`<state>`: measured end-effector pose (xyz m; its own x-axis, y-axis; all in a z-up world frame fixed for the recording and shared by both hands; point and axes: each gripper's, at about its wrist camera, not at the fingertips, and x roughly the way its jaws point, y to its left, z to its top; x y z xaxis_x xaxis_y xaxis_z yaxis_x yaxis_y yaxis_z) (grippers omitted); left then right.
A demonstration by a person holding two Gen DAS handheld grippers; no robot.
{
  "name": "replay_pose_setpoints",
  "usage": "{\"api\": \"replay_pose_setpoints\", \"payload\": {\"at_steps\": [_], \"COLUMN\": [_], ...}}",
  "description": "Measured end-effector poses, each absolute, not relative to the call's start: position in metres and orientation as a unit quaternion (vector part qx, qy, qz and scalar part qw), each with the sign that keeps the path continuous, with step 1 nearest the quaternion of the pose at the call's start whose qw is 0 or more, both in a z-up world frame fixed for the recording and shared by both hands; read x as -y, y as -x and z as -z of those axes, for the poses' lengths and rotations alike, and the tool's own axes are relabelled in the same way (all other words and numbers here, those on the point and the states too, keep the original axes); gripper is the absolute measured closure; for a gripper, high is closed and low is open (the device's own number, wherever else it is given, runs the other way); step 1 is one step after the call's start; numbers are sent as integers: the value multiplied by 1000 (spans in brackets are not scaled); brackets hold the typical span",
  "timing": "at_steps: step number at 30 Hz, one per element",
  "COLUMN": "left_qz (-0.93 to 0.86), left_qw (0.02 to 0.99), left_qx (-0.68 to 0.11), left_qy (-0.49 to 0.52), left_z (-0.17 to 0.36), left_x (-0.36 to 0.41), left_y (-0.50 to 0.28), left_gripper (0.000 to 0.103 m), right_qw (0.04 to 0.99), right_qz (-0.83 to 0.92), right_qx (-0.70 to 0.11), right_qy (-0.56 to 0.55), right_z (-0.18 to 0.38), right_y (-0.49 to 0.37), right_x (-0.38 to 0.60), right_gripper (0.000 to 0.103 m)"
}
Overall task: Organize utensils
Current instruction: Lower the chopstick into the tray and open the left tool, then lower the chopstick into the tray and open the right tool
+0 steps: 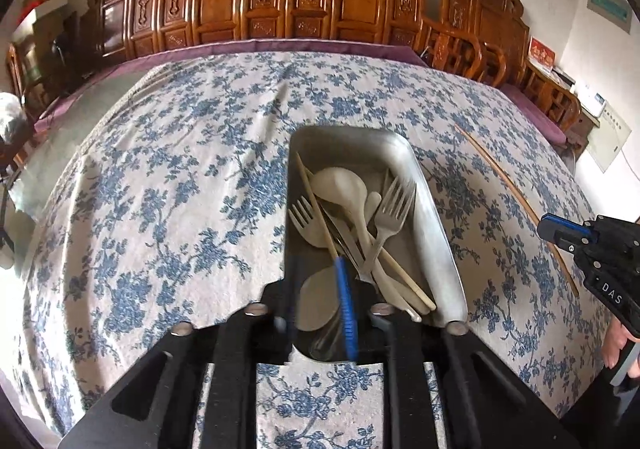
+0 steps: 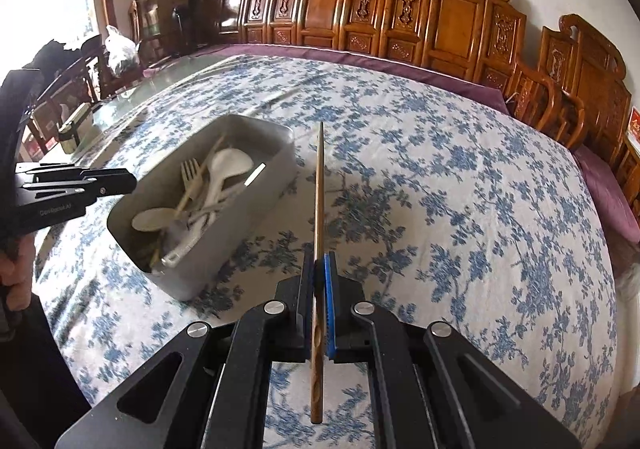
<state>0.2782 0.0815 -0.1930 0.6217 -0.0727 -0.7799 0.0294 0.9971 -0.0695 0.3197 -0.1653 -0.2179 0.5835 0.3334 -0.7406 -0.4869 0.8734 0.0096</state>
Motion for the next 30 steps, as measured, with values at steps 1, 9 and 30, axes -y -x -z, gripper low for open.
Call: {"api": "replay_pose_setpoints", "payload": {"at_steps": [1,9,30], "left_qz": [29,18,1], "left_qw": [901,905,909], "left_qx": [-432,-423,-415], "left_qy": [26,35,47], "left_z": [191,185,178], "left_x": [-83,-99,-123], "left_y": [-278,-275,-274], "left_gripper": [83,74,73], "right_qw": [885,879,873], "right_qz": [-234,-262,-252], "right_qx": [-392,-391,-418], "right_qy": [97,71,14], "right_z": [216,207,232], "right_y": [-319,-321,-350], "right_x": [162,120,45], "right_gripper": [97,97,97]}}
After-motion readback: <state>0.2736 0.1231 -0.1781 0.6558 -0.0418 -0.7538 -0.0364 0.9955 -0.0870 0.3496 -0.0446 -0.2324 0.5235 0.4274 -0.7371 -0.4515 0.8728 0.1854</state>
